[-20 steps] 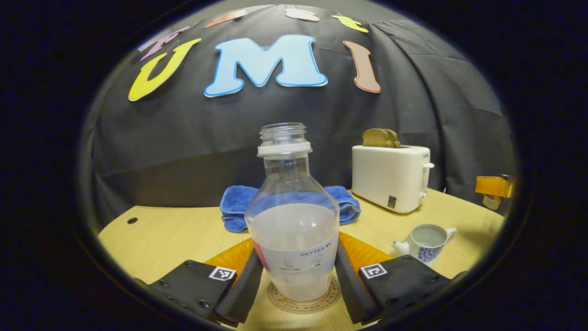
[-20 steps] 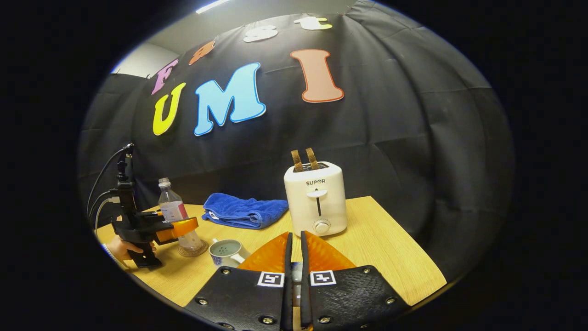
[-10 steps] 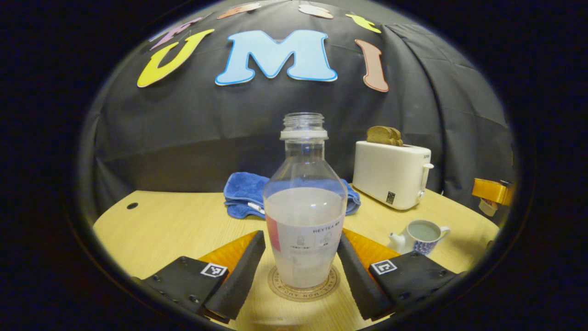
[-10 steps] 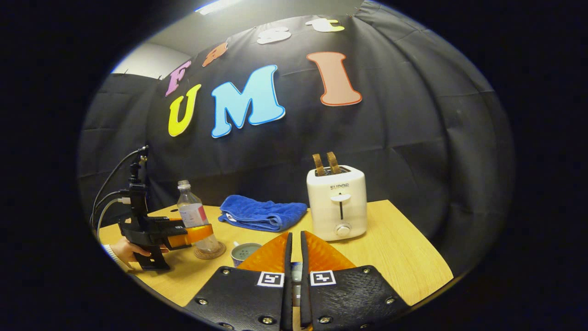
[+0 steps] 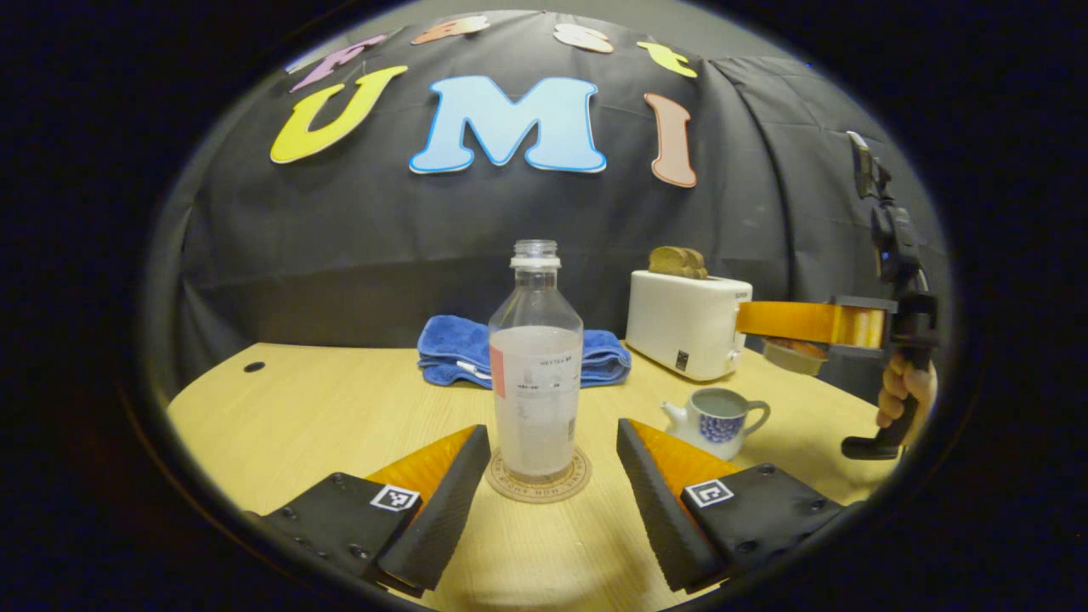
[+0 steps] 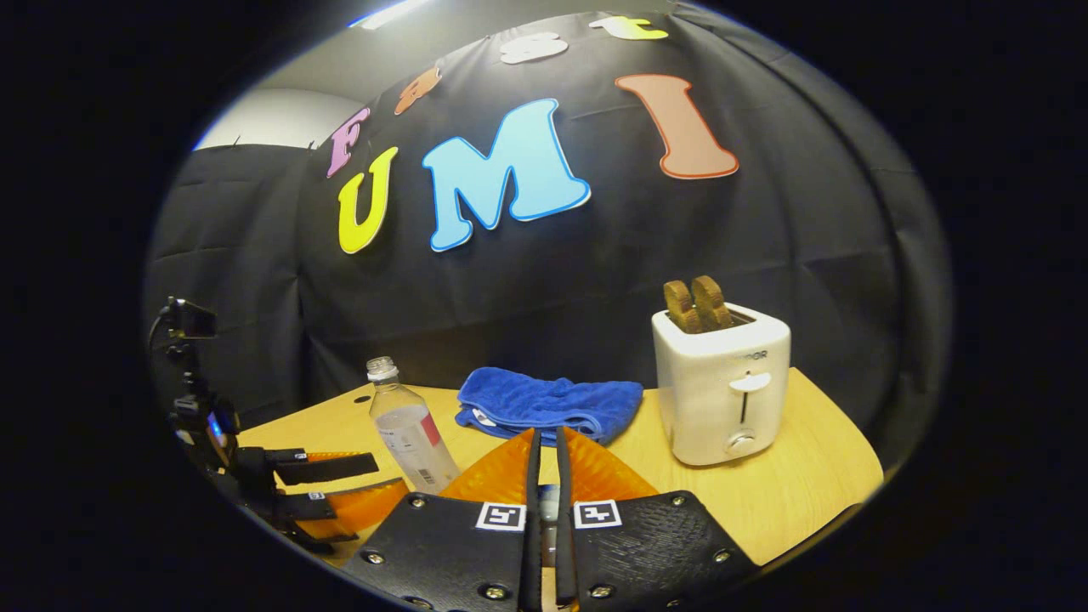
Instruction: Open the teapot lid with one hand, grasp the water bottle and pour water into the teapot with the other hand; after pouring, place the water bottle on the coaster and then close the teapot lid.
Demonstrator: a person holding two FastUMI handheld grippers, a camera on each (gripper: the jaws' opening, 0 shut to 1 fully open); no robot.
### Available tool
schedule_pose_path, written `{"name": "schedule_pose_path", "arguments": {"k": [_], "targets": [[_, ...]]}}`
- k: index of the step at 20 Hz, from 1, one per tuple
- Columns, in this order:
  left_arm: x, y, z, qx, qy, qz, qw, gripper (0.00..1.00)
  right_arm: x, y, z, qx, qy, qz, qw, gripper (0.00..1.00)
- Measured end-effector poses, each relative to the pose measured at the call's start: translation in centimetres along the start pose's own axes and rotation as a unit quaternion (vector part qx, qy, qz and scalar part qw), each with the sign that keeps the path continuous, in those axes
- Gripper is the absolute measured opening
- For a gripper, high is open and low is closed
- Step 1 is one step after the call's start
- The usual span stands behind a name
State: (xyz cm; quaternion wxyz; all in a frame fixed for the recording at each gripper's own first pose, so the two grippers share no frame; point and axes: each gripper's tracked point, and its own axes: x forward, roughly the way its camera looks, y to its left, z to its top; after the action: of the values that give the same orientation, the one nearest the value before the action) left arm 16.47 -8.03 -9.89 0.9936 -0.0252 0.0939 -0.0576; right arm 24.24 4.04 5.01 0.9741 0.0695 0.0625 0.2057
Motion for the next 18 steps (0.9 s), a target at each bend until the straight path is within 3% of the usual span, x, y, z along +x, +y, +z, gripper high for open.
{"name": "schedule_pose_path", "arguments": {"k": [4, 9, 18], "targets": [[-3.3, -1.0, -0.1, -0.003, -0.027, -0.003, 1.000, 1.00, 2.5, 0.4, -2.2, 0.025, 0.019, 0.002, 1.000, 0.06], [-3.9, -1.8, -0.2, -0.044, -0.034, -0.027, 0.998, 1.00, 4.1, -0.9, -3.7, 0.049, 0.017, -0.016, 0.999, 0.06], [-4.3, -1.0, 0.7, -0.048, -0.048, -0.018, 0.998, 0.99, 5.0, -1.2, -4.3, -0.009, 0.019, -0.045, 0.999, 0.06]]}}
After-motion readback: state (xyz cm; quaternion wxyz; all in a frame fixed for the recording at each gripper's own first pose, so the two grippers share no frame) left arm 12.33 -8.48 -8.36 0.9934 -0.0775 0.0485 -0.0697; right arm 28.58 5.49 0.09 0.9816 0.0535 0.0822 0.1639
